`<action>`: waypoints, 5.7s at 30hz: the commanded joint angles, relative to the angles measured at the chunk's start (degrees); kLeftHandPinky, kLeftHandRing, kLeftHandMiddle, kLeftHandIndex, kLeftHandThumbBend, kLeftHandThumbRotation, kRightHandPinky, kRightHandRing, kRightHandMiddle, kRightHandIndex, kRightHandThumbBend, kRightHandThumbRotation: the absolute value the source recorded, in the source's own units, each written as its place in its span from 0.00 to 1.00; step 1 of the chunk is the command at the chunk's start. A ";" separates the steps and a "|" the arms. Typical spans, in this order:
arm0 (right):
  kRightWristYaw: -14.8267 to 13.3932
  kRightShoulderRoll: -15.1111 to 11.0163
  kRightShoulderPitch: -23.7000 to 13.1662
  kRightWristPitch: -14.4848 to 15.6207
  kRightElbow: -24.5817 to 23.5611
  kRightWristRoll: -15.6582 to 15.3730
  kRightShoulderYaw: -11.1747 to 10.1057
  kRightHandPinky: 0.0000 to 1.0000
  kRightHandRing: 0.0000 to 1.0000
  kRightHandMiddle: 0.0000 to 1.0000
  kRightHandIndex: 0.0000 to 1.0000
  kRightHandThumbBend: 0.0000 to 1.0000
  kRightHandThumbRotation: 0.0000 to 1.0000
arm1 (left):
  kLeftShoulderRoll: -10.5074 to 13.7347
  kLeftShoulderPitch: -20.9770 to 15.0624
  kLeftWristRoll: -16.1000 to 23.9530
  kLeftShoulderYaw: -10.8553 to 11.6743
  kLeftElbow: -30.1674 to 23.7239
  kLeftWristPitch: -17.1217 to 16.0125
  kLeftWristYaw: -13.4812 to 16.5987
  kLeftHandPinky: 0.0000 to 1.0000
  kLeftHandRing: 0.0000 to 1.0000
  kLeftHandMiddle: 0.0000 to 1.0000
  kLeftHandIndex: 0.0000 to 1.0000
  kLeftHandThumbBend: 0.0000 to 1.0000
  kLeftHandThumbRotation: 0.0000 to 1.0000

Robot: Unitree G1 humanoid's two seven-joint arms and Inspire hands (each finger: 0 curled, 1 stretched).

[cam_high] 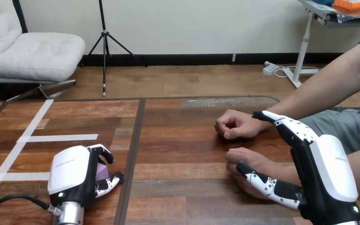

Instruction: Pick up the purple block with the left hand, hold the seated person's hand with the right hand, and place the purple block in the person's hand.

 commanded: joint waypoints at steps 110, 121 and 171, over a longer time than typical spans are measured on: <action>0.34 -0.59 -2.06 -0.08 -2.51 0.81 -1.13 0.83 0.82 0.81 0.79 0.63 0.26 | -6.23 7.44 -34.02 18.31 -5.08 -27.35 -32.30 0.31 0.38 0.46 0.48 0.86 0.05; 0.67 -0.45 -2.02 0.33 -2.80 0.87 -1.06 0.82 0.82 0.81 0.80 0.63 0.25 | -7.29 8.42 -36.02 20.71 -6.82 -29.03 -37.25 0.31 0.38 0.47 0.48 0.91 0.10; 3.68 -1.63 -2.02 2.74 -4.82 0.46 -2.40 0.86 0.84 0.84 0.83 0.69 0.17 | -11.43 13.91 -38.81 24.46 -19.63 -29.31 -44.31 0.33 0.40 0.48 0.49 0.89 0.12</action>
